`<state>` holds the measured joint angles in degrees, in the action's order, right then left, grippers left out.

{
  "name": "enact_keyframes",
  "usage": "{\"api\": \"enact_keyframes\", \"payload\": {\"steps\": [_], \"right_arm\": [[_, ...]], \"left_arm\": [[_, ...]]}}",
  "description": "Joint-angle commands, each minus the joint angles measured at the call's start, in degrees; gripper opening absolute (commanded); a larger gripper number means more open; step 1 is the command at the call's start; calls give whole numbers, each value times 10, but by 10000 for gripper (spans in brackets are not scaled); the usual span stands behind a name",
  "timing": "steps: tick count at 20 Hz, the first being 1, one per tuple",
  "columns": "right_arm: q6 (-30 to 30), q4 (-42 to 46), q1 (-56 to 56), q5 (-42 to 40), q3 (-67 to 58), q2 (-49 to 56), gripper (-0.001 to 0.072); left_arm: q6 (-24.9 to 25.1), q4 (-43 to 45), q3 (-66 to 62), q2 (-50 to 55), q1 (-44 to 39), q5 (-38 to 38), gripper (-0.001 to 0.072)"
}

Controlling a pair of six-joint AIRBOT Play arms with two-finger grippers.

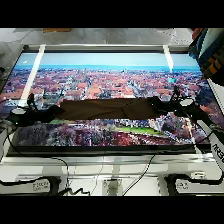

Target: Fold the clothes and pants, and hang the long-sleeved shirts on hangers.

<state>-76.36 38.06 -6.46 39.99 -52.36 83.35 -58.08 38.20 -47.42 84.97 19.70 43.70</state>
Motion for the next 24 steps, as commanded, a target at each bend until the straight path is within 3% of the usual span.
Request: {"api": "enact_keyframes", "payload": {"steps": [1,2,4,5,6,7,8,9,16,19,21,24], "right_arm": [[34,-1,-3,49,0,0,681],[41,-2,-3,58,0,0,681],[41,-4,-3,68,0,0,679],[43,-3,-2,70,-5,0,632],[61,-3,1,70,-15,0,458],[83,-4,5,71,-28,0,235],[97,-3,12,71,-45,0,43],[102,-3,23,71,-66,0,15],[104,20,156,-39,-180,5,14],[16,133,182,-75,-182,6,14],[-65,208,163,-29,-182,6,14],[-80,269,117,134,-182,6,14]], "left_arm": [[40,-63,1,29,-33,-27,685],[57,-82,0,32,-44,-42,635],[67,-87,-9,36,-71,-77,358],[67,-87,-17,35,-81,-90,233],[67,-87,-34,33,-87,-87,75],[67,-87,-54,28,-87,-70,17],[67,-87,-77,21,-87,-52,17],[67,-87,-101,10,-86,-34,16],[67,-83,-174,-99,-97,67,16],[67,-82,-174,-134,-97,68,16],[67,-76,-174,-139,-97,68,16],[66,-53,-173,-137,-98,70,16]]}}
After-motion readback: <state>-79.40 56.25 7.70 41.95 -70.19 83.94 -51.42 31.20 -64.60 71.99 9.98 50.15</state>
